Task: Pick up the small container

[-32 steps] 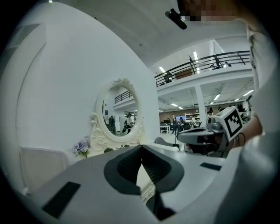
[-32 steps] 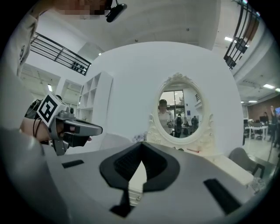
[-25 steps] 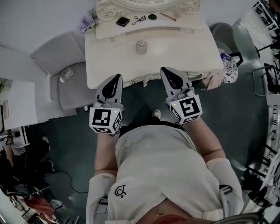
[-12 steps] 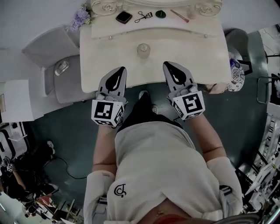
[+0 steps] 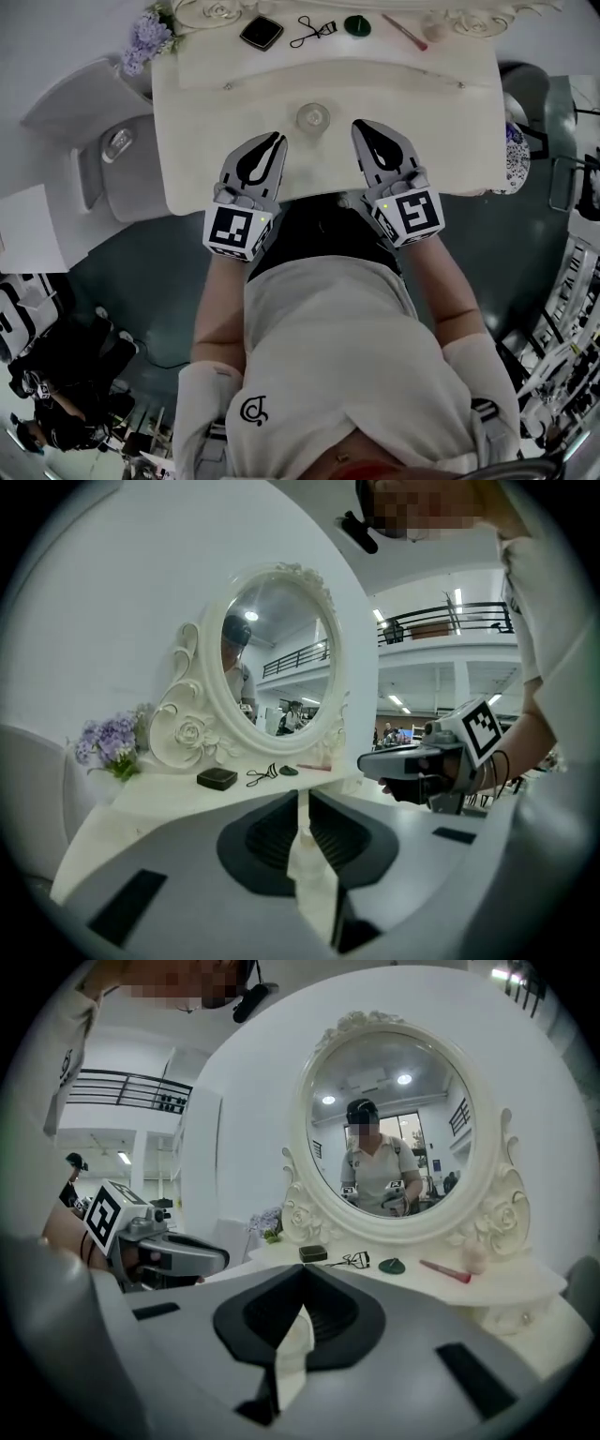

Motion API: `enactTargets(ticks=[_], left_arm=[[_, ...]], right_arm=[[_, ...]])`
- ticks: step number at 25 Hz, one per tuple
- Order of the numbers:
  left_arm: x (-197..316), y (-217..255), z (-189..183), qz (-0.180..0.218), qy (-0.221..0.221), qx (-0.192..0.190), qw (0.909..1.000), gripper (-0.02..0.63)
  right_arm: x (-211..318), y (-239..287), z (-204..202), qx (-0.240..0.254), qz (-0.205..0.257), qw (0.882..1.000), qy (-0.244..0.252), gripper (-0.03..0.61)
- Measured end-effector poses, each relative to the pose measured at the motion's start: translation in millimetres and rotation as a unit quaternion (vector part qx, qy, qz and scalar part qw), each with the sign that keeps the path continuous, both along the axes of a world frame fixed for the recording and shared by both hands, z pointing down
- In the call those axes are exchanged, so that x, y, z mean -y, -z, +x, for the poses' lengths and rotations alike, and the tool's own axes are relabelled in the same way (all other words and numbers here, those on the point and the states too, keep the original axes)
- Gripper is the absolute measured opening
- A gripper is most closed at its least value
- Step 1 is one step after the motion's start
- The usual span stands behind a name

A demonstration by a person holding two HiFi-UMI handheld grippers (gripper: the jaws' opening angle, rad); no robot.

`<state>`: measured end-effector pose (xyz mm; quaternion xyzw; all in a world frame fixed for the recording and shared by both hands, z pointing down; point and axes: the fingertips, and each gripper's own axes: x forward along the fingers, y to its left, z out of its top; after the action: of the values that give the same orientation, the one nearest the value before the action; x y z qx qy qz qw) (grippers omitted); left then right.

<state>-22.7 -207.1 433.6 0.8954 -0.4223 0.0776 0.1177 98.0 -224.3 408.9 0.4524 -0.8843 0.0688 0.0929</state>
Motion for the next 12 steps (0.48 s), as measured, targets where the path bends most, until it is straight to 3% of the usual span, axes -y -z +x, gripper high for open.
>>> enactTargets(ticks=[2,5,6,12], left_arm=[[2.8,-15.5,5.5,-0.020,-0.005,-0.005,0.9998,0.102],[4.3,-40.4,18.3,-0.046,-0.013,-0.007,0.9988,0.278],[5.1,-49.3,22.4,-0.052,-0.013,-0.004,0.9986,0.309],[17.4,-91.4,40.1,-0.070,0.011,0.010,0.9974,0.391]], right_arm=[[7.2,-11.6,0.1,0.002,-0.012,1.000,0.004,0.008],[17.4,-30.3,2.3,0.000,-0.028,1.000,0.010,0.008],[20.5,-36.6,3.3,-0.002,-0.032,0.999,0.013,0.008],[33.5,-69.8,11.5,0.001,-0.055,0.998,0.027,0.008]])
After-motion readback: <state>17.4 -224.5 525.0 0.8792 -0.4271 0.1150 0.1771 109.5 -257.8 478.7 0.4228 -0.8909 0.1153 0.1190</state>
